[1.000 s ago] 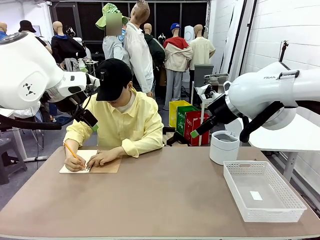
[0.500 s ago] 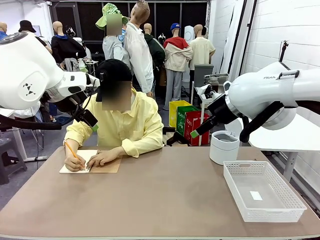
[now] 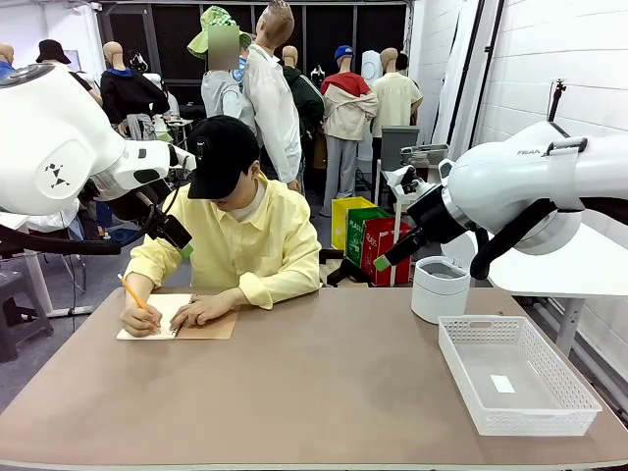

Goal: Sort the paper based on its condition.
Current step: If a person hands you a paper, place it in the Organizing basket , and if it's crumpled, put it in the Trash can.

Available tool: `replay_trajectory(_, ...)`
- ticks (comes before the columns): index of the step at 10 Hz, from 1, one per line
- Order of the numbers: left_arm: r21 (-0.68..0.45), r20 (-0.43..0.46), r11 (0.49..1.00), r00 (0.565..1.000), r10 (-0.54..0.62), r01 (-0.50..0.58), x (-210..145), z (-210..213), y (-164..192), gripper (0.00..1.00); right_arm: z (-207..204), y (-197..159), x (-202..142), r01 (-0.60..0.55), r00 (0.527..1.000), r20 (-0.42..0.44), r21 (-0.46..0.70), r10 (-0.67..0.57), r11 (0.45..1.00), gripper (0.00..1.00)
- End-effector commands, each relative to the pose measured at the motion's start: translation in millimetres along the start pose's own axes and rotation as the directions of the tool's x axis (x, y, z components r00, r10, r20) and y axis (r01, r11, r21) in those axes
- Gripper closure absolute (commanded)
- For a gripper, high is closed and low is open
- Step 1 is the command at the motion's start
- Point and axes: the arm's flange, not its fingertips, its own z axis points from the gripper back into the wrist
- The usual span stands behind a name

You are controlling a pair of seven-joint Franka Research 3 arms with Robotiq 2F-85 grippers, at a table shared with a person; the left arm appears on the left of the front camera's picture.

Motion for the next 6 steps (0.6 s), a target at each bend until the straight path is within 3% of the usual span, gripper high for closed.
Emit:
replay_trajectory(1, 0.004, -0.003, 1.0, 1.0, 0.005, -0.005, -0.1, -0.1, 0.5, 0.0, -0.2, -0.5, -0.9, -0.001, 1.0, 0.0, 0.013, 0.001, 1.0, 0.0)
replay_trajectory(6, 0.004, -0.003, 1.0, 1.0, 0.005, -0.005, -0.1, -0.1, 0.5, 0.0, -0.2, -0.5, -0.9, -0.001, 1.0, 0.0, 0.013, 0.001, 1.0, 0.0)
